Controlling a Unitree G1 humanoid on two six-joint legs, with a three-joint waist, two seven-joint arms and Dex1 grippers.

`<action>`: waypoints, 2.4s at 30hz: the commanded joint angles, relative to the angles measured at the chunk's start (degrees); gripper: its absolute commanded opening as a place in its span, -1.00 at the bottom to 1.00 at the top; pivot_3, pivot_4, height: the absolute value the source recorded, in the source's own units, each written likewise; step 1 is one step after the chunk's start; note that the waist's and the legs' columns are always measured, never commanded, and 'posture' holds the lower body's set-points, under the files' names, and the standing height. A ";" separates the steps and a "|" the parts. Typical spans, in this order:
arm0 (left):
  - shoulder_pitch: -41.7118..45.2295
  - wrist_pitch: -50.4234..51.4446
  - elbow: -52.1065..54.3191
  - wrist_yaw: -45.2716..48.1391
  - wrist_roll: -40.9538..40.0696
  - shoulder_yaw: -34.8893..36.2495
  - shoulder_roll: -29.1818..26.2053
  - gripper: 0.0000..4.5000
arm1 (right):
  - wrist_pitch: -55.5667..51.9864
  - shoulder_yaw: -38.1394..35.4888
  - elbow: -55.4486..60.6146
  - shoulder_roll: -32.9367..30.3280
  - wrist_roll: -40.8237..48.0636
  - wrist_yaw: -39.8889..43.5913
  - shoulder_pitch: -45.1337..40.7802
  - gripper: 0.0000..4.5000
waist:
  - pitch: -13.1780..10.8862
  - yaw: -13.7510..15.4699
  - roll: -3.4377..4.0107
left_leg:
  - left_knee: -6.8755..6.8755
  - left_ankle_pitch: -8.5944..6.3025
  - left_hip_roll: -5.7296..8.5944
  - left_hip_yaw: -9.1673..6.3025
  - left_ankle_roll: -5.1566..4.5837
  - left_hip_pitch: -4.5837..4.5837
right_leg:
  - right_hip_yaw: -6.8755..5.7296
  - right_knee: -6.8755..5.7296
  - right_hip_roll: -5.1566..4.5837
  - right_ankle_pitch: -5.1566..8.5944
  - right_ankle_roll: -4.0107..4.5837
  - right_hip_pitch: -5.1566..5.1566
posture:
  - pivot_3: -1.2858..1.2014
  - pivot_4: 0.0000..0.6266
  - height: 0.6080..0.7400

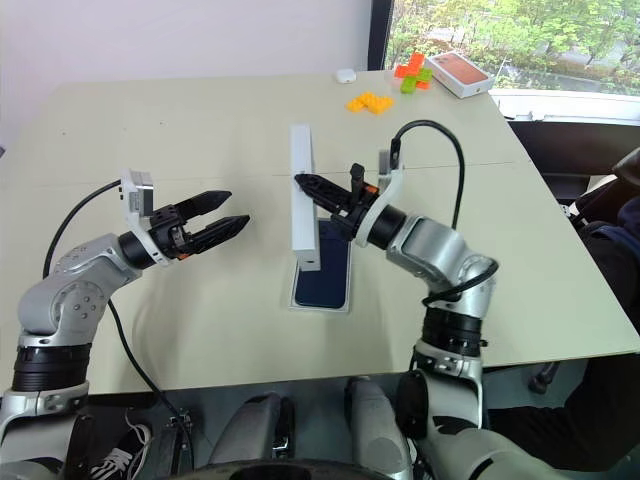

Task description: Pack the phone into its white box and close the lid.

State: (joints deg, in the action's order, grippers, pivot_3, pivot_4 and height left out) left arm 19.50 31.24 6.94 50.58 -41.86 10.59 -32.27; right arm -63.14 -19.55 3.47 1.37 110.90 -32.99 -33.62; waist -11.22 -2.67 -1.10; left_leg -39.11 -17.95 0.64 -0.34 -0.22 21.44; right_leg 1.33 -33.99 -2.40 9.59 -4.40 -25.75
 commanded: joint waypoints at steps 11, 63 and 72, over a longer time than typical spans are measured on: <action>-2.92 -0.36 3.05 -0.48 -0.42 1.96 -1.26 1.00 | 3.24 10.21 0.65 -1.61 2.10 5.60 6.07 -0.96 | 0.00 0.09 0.00 | 0.00 0.00 0.06 0.05 0.00 0.08 | 0.00 0.06 -0.12 0.01 0.01 -0.04 | 0.03 -0.52 1.00; -3.88 -3.07 -0.55 -5.00 8.44 -9.61 12.91 -1.00 | 4.87 12.64 3.69 -28.82 -16.08 24.93 7.21 0.99 | 0.02 0.56 0.03 | -0.04 0.00 0.12 0.10 0.00 0.11 | 0.02 0.19 -0.13 0.02 0.00 0.00 | 0.03 -0.52 1.00; -4.53 -2.13 -0.06 -4.98 8.03 -10.19 13.40 -1.00 | 8.31 21.05 3.36 -52.33 -48.69 60.35 4.81 0.99 | 0.03 0.92 0.00 | -0.01 -0.10 0.14 0.11 -0.16 0.12 | 0.00 0.66 -0.07 0.04 -0.06 0.19 | 0.03 -0.52 1.00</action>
State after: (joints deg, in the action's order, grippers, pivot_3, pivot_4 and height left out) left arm 15.00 29.08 4.72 45.32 -33.05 0.35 -18.90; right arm -57.93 -0.09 4.81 -49.93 67.90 22.69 -27.52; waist -11.19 -1.75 -1.10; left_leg -39.12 -18.05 0.78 -0.22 -0.38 21.55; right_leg 1.33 -33.34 -2.47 9.63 -4.46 -25.56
